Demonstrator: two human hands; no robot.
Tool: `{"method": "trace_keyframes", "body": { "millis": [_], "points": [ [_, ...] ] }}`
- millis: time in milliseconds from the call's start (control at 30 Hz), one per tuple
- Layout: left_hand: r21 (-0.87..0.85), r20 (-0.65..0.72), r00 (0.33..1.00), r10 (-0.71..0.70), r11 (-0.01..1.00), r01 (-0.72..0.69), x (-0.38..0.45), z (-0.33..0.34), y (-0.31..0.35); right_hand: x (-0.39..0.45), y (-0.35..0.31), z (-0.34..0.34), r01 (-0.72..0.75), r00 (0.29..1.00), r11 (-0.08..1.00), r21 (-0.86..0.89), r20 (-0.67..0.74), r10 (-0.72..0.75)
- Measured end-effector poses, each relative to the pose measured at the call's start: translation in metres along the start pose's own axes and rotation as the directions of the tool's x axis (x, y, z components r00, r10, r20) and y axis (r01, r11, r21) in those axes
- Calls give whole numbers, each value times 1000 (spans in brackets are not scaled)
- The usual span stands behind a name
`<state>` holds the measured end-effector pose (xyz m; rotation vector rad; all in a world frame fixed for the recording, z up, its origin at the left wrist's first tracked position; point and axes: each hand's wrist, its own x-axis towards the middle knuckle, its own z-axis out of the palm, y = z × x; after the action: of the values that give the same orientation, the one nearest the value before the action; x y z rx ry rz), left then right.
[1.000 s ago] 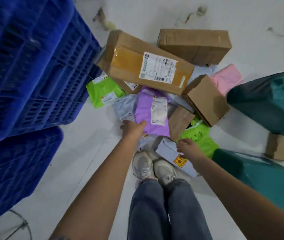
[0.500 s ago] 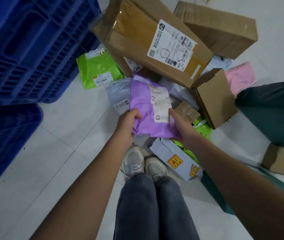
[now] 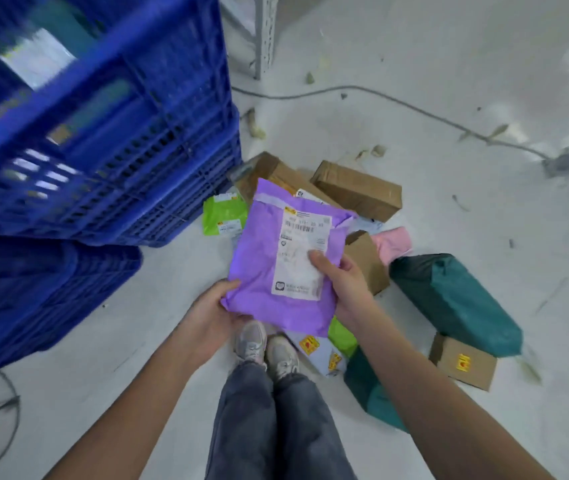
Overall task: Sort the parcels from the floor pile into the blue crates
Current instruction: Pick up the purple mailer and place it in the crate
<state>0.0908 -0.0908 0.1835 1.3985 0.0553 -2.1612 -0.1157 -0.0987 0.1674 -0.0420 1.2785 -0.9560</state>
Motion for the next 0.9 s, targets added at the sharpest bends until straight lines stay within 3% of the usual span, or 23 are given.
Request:
{"method": "trace_keyframes", "body": {
  "millis": [100, 267, 400, 500, 600, 767, 900],
  "points": [
    [-161, 9, 994, 110, 981, -107, -62, 26, 18, -47, -32, 43, 96, 995, 991, 96, 25, -98],
    [-128, 52, 933, 357, 929, -349, -163, 84, 29, -132, -63, 117, 117, 969, 987, 111, 207, -138],
    [-131, -135, 832, 538, 823, -553, -227, 100, 33, -188, -65, 149, 131, 932, 991, -13, 342, -119],
    [-128, -262, 788, 557, 790, -600, -258, 85, 42, -202, -71, 158, 133, 941, 987, -88, 324, -98],
    [-98, -290, 772, 565, 785, -612, -281, 57, 60, -200, -81, 172, 114, 943, 977, -181, 328, -50],
    [-34, -289, 765, 575, 792, -609, -299, 2, 114, -193, -89, 229, 241, 900, 798, -553, 435, 29],
    [-20, -340, 748, 569, 791, -611, -306, -35, 162, -185, -77, 294, 240, 899, 808, -539, 437, 25]
  ]
}}
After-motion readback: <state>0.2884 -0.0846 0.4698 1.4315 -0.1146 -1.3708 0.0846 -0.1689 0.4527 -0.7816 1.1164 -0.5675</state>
